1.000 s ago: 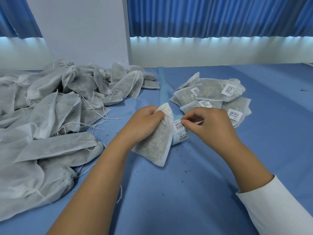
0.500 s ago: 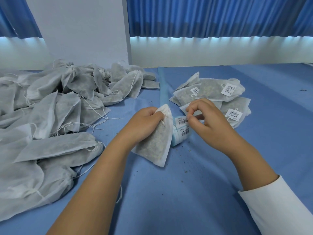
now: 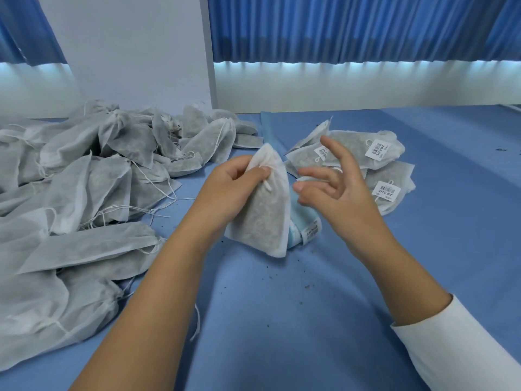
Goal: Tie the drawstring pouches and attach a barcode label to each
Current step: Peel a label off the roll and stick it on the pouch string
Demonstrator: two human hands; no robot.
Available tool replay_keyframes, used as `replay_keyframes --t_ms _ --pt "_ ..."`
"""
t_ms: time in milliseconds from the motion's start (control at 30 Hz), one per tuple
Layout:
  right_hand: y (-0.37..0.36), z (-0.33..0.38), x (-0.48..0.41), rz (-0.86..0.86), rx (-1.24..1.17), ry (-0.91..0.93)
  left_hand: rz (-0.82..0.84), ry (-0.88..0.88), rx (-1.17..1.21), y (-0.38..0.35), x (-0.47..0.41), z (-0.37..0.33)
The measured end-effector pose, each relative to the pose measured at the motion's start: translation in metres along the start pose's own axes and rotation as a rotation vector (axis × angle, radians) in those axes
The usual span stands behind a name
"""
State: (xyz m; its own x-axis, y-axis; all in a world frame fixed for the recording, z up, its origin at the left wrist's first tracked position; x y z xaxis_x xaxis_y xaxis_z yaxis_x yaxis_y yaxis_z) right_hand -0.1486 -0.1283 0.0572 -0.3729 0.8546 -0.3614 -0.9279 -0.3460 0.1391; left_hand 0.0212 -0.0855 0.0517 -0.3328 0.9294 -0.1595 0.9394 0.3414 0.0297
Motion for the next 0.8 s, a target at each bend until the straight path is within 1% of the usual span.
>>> replay_keyframes --t_ms 100,200,333,433,567,700,800 --pt "-0.013 -0.005 0.003 0.079 -0.027 -0.029 -0.037 -0.037 0.101 -0.001 0.003 -0.006" --pt "-0.014 -0.004 0.003 0.092 -0.070 -0.018 -0.031 -0.034 0.134 -0.005 0.004 -0.007" --pt "-0.007 -0.001 0.001 0.007 -0.120 0.001 -0.015 -0.035 0.154 -0.010 0.005 -0.006" --pt "-0.001 0.004 0.001 -0.050 -0.134 0.049 -0.065 -0.051 0.113 -0.008 0.006 -0.008" --pt "0.008 0.005 0.001 -0.117 -0.151 0.083 -0.062 0.001 0.106 -0.010 0.007 -0.003" --pt "0.008 0.003 0.001 -0.117 -0.127 0.083 -0.024 0.026 0.131 -0.016 0.008 0.001" --pt "0.018 0.005 0.001 -0.194 -0.067 0.093 -0.027 0.033 0.149 -0.015 0.008 0.002"
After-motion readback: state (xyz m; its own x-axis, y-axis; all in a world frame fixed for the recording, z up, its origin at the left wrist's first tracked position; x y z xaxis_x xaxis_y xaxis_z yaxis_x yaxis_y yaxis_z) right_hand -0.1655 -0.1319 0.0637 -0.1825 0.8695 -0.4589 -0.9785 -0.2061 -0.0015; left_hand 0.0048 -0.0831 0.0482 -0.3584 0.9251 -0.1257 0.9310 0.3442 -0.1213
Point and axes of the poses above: each hand's wrist, its own x-axis away from the middle knuckle, its own y-axis out of the back of the hand, z = x × y, the point moved 10 cm from there along -x, towards the middle knuckle, and after that the axes turned 5 degrees about x, right-handed, at the moved point
